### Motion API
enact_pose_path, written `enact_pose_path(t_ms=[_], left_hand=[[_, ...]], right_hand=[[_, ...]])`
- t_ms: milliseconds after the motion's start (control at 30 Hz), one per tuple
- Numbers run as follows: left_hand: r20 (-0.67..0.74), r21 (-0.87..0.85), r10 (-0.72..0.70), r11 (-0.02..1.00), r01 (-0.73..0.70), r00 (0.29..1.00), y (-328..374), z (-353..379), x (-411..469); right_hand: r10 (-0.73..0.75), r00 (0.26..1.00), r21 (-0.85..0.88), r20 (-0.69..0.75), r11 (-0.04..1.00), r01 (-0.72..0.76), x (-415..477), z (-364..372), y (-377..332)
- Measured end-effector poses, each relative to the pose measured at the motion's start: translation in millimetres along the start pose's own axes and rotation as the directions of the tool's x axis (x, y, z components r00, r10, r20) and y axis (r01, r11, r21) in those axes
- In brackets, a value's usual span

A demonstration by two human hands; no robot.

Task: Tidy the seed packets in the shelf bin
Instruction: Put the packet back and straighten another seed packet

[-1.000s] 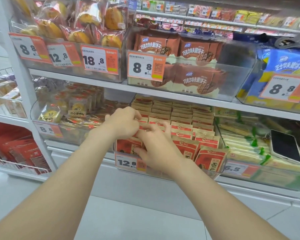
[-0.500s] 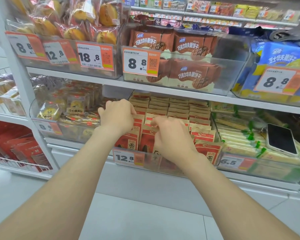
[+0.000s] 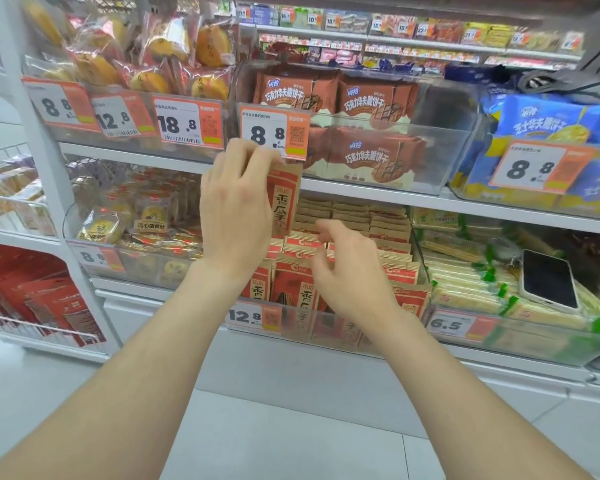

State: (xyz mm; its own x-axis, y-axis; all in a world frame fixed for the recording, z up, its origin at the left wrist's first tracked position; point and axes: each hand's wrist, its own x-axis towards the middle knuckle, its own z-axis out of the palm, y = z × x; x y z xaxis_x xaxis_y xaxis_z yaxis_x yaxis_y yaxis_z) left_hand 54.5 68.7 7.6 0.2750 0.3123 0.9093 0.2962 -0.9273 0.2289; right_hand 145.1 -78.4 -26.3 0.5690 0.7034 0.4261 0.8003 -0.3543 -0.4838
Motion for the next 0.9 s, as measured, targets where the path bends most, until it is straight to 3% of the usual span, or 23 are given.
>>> enact_pose_path(t_ms=[100,200,333,500,600,667,800,900], left_hand=[[-0.113,-0.095,0.076,0.992,-0.087,0.991,14,-7,5],[-0.098,-0.216,0.093,0.97,-0.113,0.991,31,-12,5],[-0.012,-0.435,-0.08,0.898,0.067,0.997,58,-14,-4],[0.171,-0.562,-0.232,0.775,0.288,0.958,87,-16,-33],[0.461,-0.592,-0.286,0.606,0.531,0.84,100,-11,-48],[0.601,-0.579,-0.3,0.475,0.663,0.74,109,-10,-51],[0.716,-0.549,-0.371,0.225,0.805,0.592,117,-16,-45],[0.765,-0.513,-0.356,0.168,0.842,0.537,123,-23,-48]], right_hand=[[-0.031,0.988,0.127,-0.154,0.991,0.051,0,-11,5],[-0.096,0.979,0.277,-0.182,0.95,0.145,-7,-29,-1],[-0.156,0.968,0.289,-0.198,0.934,0.21,-20,-46,-1],[-0.005,0.958,0.261,-0.286,0.962,0.083,-37,-59,3],[0.119,0.947,0.252,-0.297,0.967,-0.042,-49,-63,5],[0.084,0.973,0.216,-0.217,0.976,-0.036,-57,-65,9],[0.044,0.997,0.409,-0.061,0.912,-0.015,-64,-78,15],[0.149,0.984,0.538,-0.099,0.84,-0.073,-62,-80,20]])
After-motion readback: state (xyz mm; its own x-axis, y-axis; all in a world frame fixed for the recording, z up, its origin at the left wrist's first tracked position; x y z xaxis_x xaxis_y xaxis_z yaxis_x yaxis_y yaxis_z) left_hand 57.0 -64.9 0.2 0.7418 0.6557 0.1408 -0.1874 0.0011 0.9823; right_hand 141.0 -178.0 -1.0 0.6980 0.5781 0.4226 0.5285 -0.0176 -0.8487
